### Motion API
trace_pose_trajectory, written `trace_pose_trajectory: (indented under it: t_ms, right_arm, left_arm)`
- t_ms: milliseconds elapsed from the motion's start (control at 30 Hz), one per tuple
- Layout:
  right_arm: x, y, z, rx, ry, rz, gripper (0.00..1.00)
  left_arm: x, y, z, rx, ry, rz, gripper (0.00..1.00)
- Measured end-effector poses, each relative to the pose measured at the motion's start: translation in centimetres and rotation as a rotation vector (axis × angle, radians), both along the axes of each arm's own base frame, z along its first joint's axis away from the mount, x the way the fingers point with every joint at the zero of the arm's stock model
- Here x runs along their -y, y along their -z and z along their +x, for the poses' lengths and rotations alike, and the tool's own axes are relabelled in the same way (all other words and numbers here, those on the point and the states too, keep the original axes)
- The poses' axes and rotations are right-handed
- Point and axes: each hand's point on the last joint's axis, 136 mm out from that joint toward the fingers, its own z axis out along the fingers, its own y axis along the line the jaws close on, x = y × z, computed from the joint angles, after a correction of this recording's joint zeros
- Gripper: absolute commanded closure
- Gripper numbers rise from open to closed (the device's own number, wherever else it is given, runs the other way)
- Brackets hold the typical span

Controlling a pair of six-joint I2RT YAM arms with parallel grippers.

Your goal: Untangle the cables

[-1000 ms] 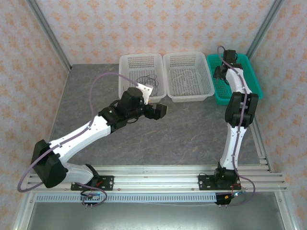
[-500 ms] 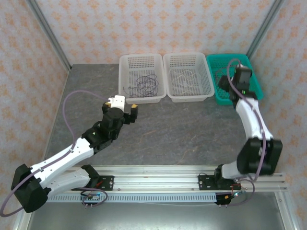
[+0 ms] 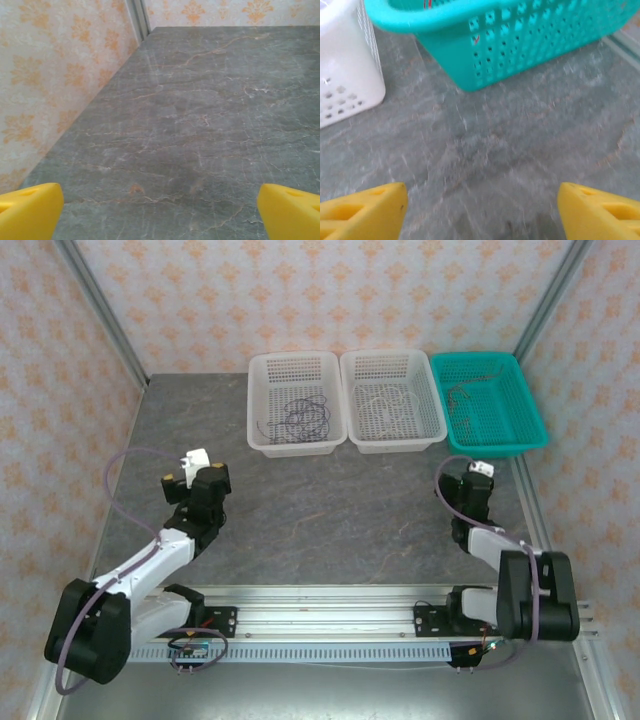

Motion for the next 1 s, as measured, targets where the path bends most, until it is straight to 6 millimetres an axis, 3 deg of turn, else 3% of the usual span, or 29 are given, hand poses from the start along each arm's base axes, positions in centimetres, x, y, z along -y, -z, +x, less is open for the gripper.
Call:
trace_pose_trajectory:
  t_ms: [33,67,167,267,333,433,633,1000]
  right_arm:
    - [0.1,0.0,0.7,0.008,0.004,0.000,0.04]
    - [0.1,0.0,1.5,0.019,0.001,-0.003,0.01]
    - [-1.1,0.4,3.8,0.049,-0.051,-0.043,0.01]
    - [-2.7,0.9,3.8,0.056,-0.094,-0.066,0.01]
    - [-1.9,0.3,3.7,0.088,-0.048,-0.086,0.01]
    - [-0.9,-0.4,3.8,0.116,0.010,-0.110,0.01]
    - [-0.2,-1.1,3.8,0.140,0.051,-0.126,0.01]
    - [-0.3,-1.1,3.9,0.139,0.047,-0.132,0.01]
  left_arm:
    - [-0.1,0.6,0.4,-0.001,0.009,-0.012,0.00]
    - [-0.2,1.0,0.9,-0.003,0.016,-0.020,0.00]
    - [-0.3,3.0,2.5,-0.026,0.037,-0.026,0.00]
    - [0.0,5.3,4.0,-0.085,0.082,-0.024,0.00]
    - [-0.4,6.3,5.0,-0.063,0.105,-0.060,0.00]
    - [-1.6,7.5,4.8,-0.070,0.107,-0.097,0.00]
    - [-0.2,6.6,5.8,-0.018,0.185,-0.128,0.00]
    - [0.2,6.4,6.1,-0.010,0.206,-0.130,0.00]
